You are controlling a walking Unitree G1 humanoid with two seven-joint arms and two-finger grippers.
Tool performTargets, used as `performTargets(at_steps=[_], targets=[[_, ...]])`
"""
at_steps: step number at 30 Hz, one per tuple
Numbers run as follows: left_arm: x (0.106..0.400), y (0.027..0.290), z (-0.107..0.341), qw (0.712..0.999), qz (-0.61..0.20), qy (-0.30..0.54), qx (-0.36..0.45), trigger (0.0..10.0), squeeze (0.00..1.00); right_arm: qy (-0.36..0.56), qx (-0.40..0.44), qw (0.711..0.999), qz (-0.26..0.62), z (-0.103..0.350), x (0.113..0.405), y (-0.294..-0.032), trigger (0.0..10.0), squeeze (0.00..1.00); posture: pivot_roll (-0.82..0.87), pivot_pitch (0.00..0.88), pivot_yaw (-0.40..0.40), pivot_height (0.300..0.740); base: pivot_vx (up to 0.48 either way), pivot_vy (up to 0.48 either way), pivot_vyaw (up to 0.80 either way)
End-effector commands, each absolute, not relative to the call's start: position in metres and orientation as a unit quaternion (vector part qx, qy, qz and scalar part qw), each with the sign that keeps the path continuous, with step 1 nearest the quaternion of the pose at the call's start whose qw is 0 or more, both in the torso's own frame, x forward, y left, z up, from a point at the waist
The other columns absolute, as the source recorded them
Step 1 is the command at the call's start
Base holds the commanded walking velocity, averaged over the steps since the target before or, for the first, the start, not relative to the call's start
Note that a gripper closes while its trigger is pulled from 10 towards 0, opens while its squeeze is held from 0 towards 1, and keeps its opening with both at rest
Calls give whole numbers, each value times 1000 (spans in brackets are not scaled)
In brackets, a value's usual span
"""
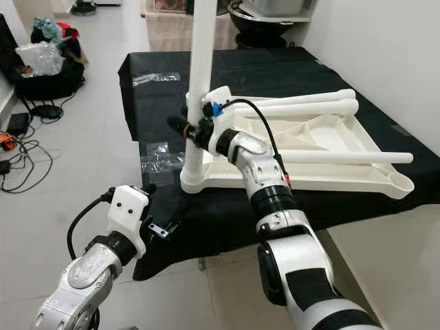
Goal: Building children table
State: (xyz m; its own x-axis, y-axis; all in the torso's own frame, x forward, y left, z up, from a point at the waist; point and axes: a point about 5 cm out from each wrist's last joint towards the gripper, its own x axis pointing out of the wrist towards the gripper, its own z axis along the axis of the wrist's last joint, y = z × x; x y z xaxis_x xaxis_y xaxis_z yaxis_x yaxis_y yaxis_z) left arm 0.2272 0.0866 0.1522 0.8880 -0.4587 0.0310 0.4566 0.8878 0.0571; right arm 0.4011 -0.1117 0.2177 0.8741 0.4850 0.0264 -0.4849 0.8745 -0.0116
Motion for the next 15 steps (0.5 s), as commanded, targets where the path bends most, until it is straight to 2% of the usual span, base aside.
performTargets(at_steps=[1, 2, 3, 5, 6, 8, 12, 13, 14, 15], targets=[[227, 85, 151, 971, -239, -20, 24, 10000, 0, 3, -8, 992, 122, 216, 406, -137, 0, 0, 34, 29, -83, 740, 0, 0, 0], [228, 84, 151, 970, -240, -21, 24, 10000, 0, 9, 2, 998, 68, 214, 406, -141, 0, 0, 34, 28, -77, 740, 0, 0, 0], [228, 84, 151, 970, -240, -21, 24, 10000, 0, 9, 2, 998, 68, 214, 406, -141, 0, 0, 34, 28, -77, 740, 0, 0, 0], [229, 83, 152, 970, -242, -22, 24, 10000, 0, 24, 21, 998, -51, 207, 401, -148, 0, 0, 34, 24, -80, 740, 0, 0, 0], [229, 83, 152, 970, -242, -22, 24, 10000, 0, 24, 21, 998, -51, 207, 401, -148, 0, 0, 34, 24, -80, 740, 0, 0, 0], [230, 83, 152, 970, -242, -22, 25, 10000, 0, 22, 24, 990, -135, 204, 395, -150, 0, 0, 32, 25, -78, 740, 0, 0, 0], [230, 83, 153, 970, -242, -23, 25, 10000, 0, 17, 32, 985, -171, 204, 390, -146, 0, 0, 35, 27, -80, 740, 0, 0, 0], [230, 84, 153, 970, -241, -23, 25, 10000, 0, 13, 52, 988, -148, 205, 390, -136, 5451, 0, 34, 28, -81, 740, 0, 0, 0], [230, 84, 153, 970, -240, -22, 25, 10000, 0, 9, 63, 991, -120, 207, 392, -125, 10000, 0, 34, 29, -82, 740, 0, 0, 0], [230, 84, 153, 970, -240, -22, 25, 10000, 0, 9, 63, 991, -120, 207, 392, -125, 10000, 0, 34, 29, -82, 740, 0, 0, 0]])
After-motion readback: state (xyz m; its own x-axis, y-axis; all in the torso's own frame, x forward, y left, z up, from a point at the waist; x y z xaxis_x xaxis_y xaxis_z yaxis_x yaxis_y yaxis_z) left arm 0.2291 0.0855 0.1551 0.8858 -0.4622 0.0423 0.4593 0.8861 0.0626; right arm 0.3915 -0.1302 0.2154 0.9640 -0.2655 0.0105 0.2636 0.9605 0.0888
